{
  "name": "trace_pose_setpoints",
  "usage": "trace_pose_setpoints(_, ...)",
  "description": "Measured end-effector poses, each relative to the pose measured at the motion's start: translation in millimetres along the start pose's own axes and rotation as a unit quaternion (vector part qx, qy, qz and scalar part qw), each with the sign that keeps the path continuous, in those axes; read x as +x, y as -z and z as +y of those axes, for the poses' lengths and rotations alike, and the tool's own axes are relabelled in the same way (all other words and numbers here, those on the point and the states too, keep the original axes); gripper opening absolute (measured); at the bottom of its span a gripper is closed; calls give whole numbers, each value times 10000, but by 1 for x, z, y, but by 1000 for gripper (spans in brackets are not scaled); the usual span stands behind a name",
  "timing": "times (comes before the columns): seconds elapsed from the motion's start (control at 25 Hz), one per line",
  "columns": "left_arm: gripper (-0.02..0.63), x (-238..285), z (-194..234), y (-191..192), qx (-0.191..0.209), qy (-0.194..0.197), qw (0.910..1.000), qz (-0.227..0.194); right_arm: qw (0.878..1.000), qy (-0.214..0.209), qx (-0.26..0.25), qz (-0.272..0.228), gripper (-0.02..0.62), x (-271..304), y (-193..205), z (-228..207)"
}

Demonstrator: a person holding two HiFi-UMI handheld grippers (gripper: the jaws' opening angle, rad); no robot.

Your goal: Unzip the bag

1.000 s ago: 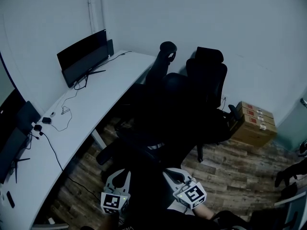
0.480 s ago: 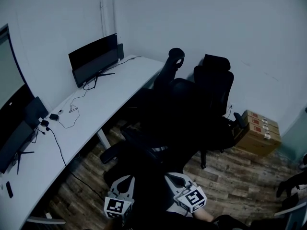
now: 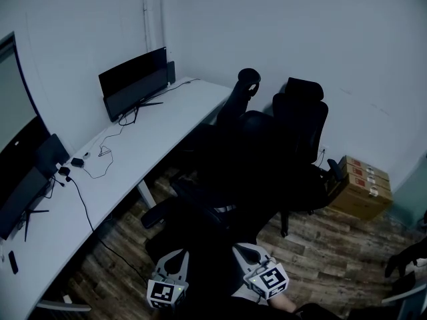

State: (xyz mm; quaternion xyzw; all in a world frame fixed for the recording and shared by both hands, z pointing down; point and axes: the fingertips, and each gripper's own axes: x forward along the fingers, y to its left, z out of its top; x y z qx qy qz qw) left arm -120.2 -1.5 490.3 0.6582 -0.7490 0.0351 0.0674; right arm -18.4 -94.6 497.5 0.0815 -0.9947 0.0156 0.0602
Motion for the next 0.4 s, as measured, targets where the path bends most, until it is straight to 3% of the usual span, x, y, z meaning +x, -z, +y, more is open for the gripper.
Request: trace_pose_setpoints(0.4, 18, 3, 1, 5, -26, -31, 10000, 21, 10000, 51, 23, 81, 43, 1, 8, -4)
